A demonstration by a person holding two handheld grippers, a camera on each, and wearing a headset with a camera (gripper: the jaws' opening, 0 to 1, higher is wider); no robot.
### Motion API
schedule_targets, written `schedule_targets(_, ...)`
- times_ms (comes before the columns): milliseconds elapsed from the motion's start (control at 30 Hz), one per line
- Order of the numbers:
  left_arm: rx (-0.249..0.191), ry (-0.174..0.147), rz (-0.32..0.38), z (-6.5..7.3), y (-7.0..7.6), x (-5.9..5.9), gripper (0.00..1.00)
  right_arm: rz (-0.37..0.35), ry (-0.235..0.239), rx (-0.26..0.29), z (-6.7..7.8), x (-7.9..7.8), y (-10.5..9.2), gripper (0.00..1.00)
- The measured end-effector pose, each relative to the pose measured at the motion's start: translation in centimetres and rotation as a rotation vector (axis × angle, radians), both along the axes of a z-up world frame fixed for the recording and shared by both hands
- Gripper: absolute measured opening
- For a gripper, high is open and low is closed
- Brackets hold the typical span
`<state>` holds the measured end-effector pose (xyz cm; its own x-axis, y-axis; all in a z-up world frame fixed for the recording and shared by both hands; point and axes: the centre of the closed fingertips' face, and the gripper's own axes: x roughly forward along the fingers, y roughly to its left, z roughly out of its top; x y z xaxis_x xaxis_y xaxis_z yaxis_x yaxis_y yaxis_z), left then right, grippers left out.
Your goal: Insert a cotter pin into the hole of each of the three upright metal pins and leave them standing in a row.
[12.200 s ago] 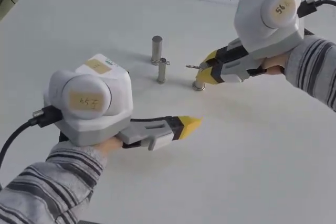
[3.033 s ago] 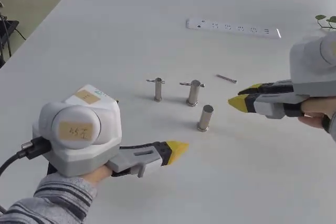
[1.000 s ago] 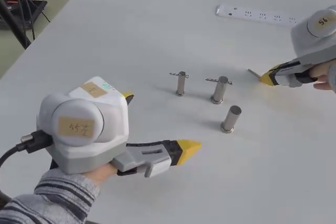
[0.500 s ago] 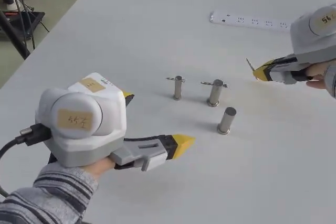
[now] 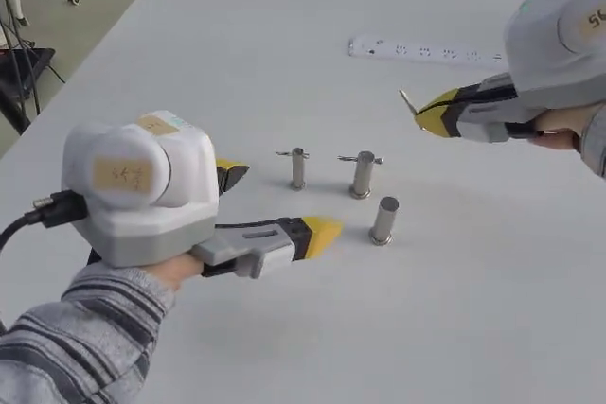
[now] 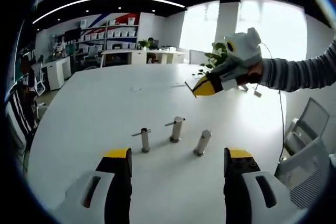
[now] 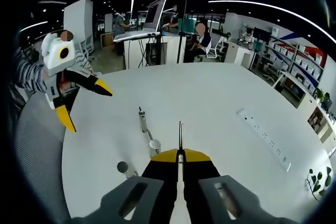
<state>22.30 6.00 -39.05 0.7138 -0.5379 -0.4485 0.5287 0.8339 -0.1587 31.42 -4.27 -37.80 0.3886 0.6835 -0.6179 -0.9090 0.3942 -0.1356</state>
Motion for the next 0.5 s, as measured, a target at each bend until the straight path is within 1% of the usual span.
schedule_targets(67,-0.014,0.014,-0.01,0.2,-0.4,0.1,0.65,0.039,-0.019,-0.005,0.5,-1.0,0.6,0.0)
schedule_targets(167,-0.028,0.012,-0.019,0.5,-0.8,0.3,0.63,0.091,-0.031,-0.003,1.1,-2.6,1.6,0.0)
schedule_targets(200,-0.043,0.022,-0.022,0.6,-1.0,0.3,0.62,0.104,-0.031,-0.001,1.3,-3.1,1.8,0.0)
schedule_targets(233,-0.083,0.04,-0.024,0.8,-1.4,0.3,0.61,0.127,-0.034,-0.003,1.4,-3.7,2.1,0.0)
schedule_targets(300,-0.133,0.042,-0.022,1.3,-1.7,0.5,0.59,0.159,-0.041,-0.008,1.5,-4.6,2.5,0.0)
schedule_targets(333,-0.145,0.045,-0.021,1.4,-1.8,0.6,0.58,0.174,-0.044,-0.01,1.5,-4.9,2.7,0.0)
schedule_targets(367,-0.169,0.053,-0.023,1.6,-2.0,0.7,0.57,0.193,-0.045,-0.01,1.5,-4.5,2.7,0.0)
schedule_targets(400,-0.179,0.059,-0.027,1.6,-2.1,0.7,0.55,0.2,-0.045,-0.013,1.5,-4.5,2.7,0.0)
schedule_targets(500,-0.216,0.059,-0.04,2.2,-2.5,0.9,0.48,0.239,-0.055,-0.017,1.6,-5.4,3.2,0.0)
